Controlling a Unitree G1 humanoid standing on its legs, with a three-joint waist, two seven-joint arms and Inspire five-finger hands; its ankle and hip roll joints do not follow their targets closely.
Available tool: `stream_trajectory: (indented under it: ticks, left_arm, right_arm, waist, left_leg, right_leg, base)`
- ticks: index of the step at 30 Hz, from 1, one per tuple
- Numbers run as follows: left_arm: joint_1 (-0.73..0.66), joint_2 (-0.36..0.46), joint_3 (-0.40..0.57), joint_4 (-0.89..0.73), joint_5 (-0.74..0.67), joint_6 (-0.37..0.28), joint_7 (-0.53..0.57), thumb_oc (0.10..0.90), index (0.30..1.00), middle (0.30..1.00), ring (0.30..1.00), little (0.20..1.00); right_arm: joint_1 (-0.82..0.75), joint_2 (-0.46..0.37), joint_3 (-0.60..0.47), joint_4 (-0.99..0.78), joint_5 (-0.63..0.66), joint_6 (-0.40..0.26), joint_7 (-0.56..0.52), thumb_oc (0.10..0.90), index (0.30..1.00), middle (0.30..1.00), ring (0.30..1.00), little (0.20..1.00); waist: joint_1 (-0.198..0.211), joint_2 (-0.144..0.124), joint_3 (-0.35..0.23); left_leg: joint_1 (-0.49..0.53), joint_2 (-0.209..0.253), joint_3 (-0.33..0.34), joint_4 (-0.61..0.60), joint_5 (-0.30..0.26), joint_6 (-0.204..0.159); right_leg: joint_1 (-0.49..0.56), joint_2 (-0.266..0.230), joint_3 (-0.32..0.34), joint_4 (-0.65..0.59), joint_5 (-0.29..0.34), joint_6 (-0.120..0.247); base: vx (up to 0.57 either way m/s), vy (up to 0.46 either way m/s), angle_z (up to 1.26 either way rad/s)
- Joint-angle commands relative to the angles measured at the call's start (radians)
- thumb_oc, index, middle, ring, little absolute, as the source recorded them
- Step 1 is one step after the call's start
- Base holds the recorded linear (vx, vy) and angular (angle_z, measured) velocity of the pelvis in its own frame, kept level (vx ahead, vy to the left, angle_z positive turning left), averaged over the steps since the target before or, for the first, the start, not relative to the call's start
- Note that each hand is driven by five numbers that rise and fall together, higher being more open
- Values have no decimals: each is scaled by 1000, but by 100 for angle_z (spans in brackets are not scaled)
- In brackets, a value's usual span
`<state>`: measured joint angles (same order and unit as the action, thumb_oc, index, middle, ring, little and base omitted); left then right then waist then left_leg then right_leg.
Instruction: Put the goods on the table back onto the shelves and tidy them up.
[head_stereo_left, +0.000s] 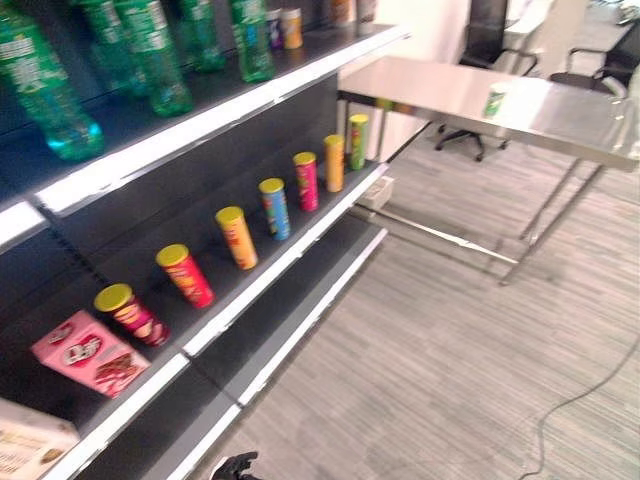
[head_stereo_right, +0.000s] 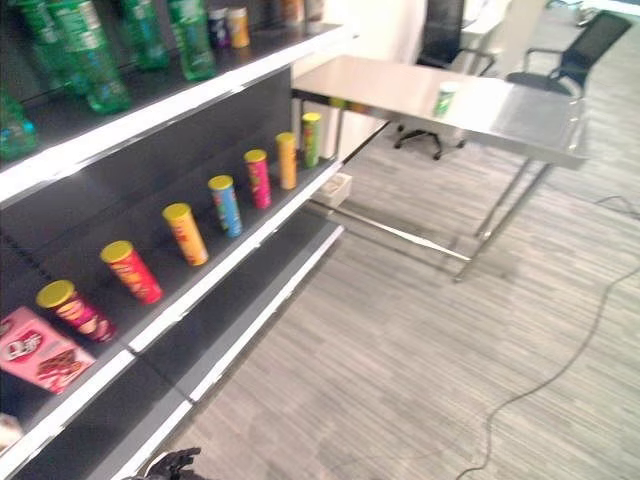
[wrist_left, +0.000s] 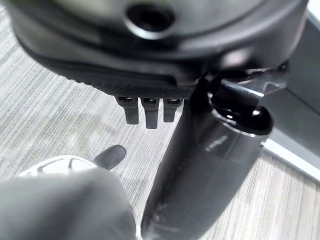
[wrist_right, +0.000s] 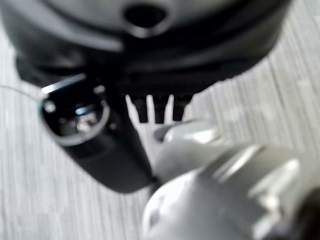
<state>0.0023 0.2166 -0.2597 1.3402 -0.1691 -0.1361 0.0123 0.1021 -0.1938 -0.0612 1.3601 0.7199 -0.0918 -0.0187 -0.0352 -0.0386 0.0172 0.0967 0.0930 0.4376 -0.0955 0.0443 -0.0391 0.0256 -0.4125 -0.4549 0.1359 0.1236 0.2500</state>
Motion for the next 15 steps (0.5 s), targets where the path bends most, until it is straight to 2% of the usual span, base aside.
stream_trajectory:
  ticks: [1,2,4,5,7,9,10,13,14,15]
  left_arm:
    - [-28,-82,17,19,45,-6,-19,800,900,900,900,900]
    - [-28,-73,41,28,33,-6,-14,800,900,900,900,900]
    - [-27,-58,60,22,12,-5,-5,800,900,900,900,900]
    - [-24,-41,63,11,1,-7,2,800,900,900,900,900]
    - [-23,-35,67,14,-1,-13,15,800,900,900,900,900]
    - [-24,-38,74,12,-24,-15,21,800,900,900,900,900]
    - [-18,-46,86,3,-66,-22,24,800,900,900,900,900]
    - [-14,-67,99,-2,-122,-21,26,800,900,900,900,900]
    - [-14,-70,105,0,-134,-20,25,800,900,900,900,900]
    - [-15,-70,105,0,-134,-20,25,800,900,900,900,900]
  right_arm:
    - [-28,23,18,-15,-38,-2,41,800,900,900,900,900]
    - [-23,23,17,-9,-37,1,42,800,900,900,900,900]
    - [-26,26,5,-9,-10,-2,35,800,900,900,900,900]
    - [-24,33,0,-13,20,-6,36,800,900,900,900,900]
    - [-13,35,-8,-8,61,-1,51,800,900,900,900,900]
    - [-7,30,-12,1,70,-7,42,800,900,900,900,900]
    - [-8,7,-13,37,41,-12,32,800,900,900,900,900]
    - [-15,-12,-8,75,-3,-16,24,800,900,900,900,900]
    - [-15,-18,-3,71,-10,-17,25,800,900,900,900,900]
    - [-16,-18,-3,71,-10,-16,25,800,900,900,900,900]
  waist:
    - [-18,24,6]
    - [-16,11,-2]
    - [-13,1,-8]
    - [-10,-9,-4]
    - [-21,-6,0]
    - [-32,-2,-1]
    - [-39,8,3]
    - [-35,9,16]
    - [-28,5,23]
    - [-31,8,23]
  left_leg:
    - [-7,-62,-76,8,-139,15]
    - [-5,-49,-51,10,-132,5]
    - [-5,-31,-16,15,-121,-6]
    - [6,0,23,19,-111,-21]
    - [29,37,37,33,-103,-44]
    - [37,81,42,61,-96,-65]
    - [33,125,32,115,-79,-83]
    - [-23,210,-17,306,-3,-99]
    - [-55,236,-49,389,37,-97]
    - [-63,243,-56,400,34,-101]
  right_leg:
    - [-38,0,64,-49,122,0]
    - [-26,14,79,-79,127,8]
    - [-27,34,75,-117,120,9]
    - [-38,67,72,-131,69,-1]
    - [-37,113,103,-130,-12,-25]
    - [-31,155,125,-133,-46,-48]
    - [-24,201,138,-126,-88,-79]
    - [8,275,165,-135,-135,-139]
    - [23,295,178,-144,-144,-157]
    - [24,301,175,-145,-145,-160]
  base:
    - [25,-151,-99]
    - [43,-256,-69]
    - [53,-353,-62]
    - [73,-348,-86]
    - [120,-365,-56]
    - [126,-395,-48]
    - [123,-455,-43]
    - [139,-441,-26]
    - [98,-274,-36]
    - [99,-274,-36]
